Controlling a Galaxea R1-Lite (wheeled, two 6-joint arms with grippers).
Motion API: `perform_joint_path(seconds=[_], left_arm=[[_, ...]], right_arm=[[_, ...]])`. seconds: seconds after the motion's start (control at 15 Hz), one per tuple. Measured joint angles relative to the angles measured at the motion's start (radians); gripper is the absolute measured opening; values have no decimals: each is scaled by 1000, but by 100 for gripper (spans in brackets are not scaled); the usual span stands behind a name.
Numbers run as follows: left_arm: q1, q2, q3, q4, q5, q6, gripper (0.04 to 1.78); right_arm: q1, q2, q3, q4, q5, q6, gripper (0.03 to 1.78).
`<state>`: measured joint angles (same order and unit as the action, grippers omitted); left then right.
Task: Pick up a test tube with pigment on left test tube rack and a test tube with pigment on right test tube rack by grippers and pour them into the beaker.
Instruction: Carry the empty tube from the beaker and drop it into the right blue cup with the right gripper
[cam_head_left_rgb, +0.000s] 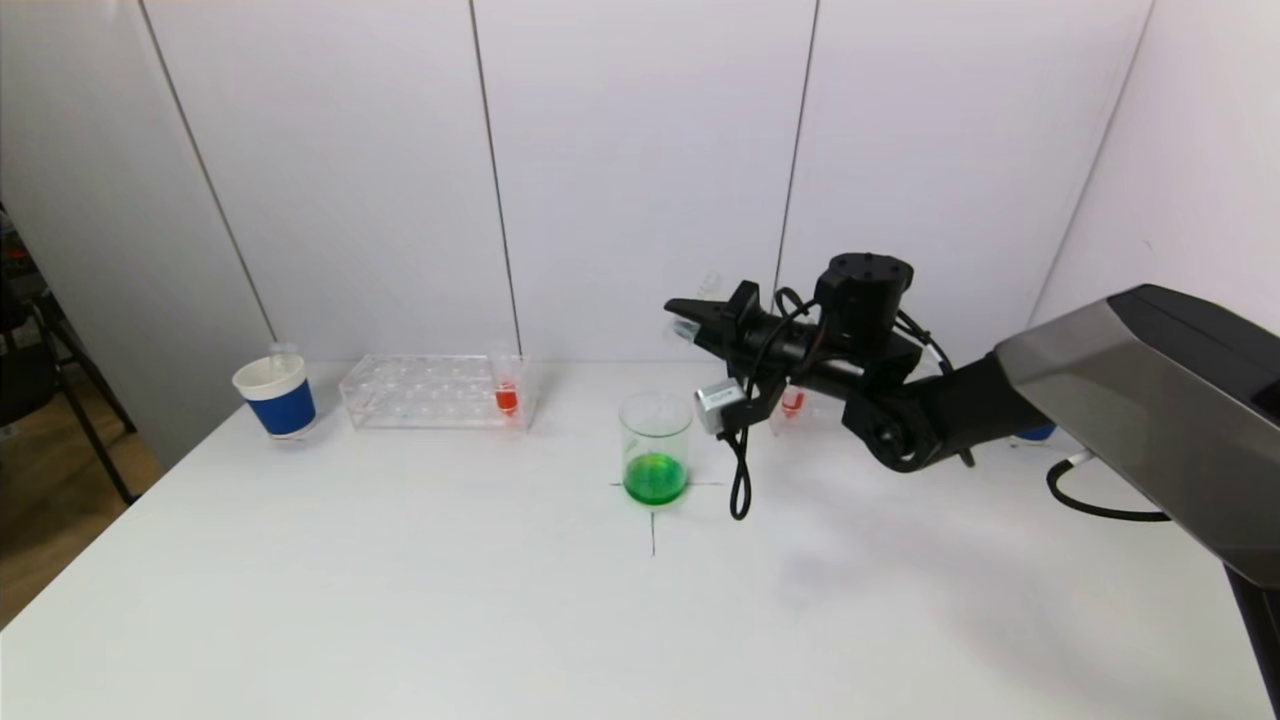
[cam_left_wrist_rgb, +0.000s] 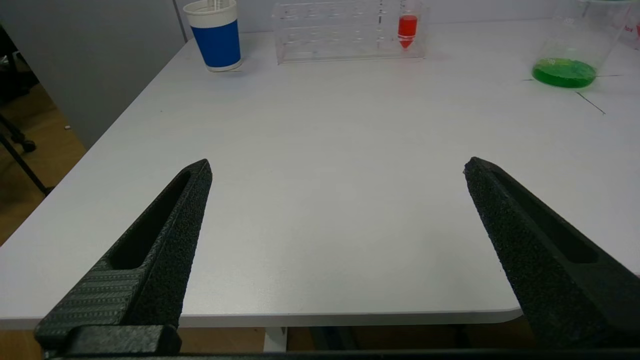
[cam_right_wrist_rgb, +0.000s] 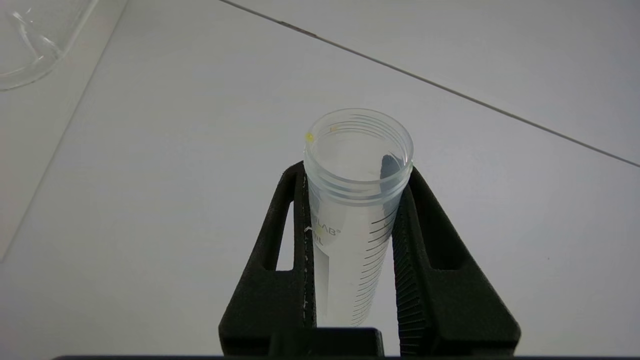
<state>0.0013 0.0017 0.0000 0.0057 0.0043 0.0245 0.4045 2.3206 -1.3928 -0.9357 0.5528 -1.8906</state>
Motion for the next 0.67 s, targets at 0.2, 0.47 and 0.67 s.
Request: perform_joint_path(seconds=[0.2,0.47,0.67], left_arm=[[0,0,0,0,0,0,176],[0,0,0,0,0,0,176],[0,0,0,0,0,0,176]], right_arm=[[1,4,12,10,2,59,50],[14,-1,32,27,-4,184,50],[2,-13,33,78,-48,299,50]])
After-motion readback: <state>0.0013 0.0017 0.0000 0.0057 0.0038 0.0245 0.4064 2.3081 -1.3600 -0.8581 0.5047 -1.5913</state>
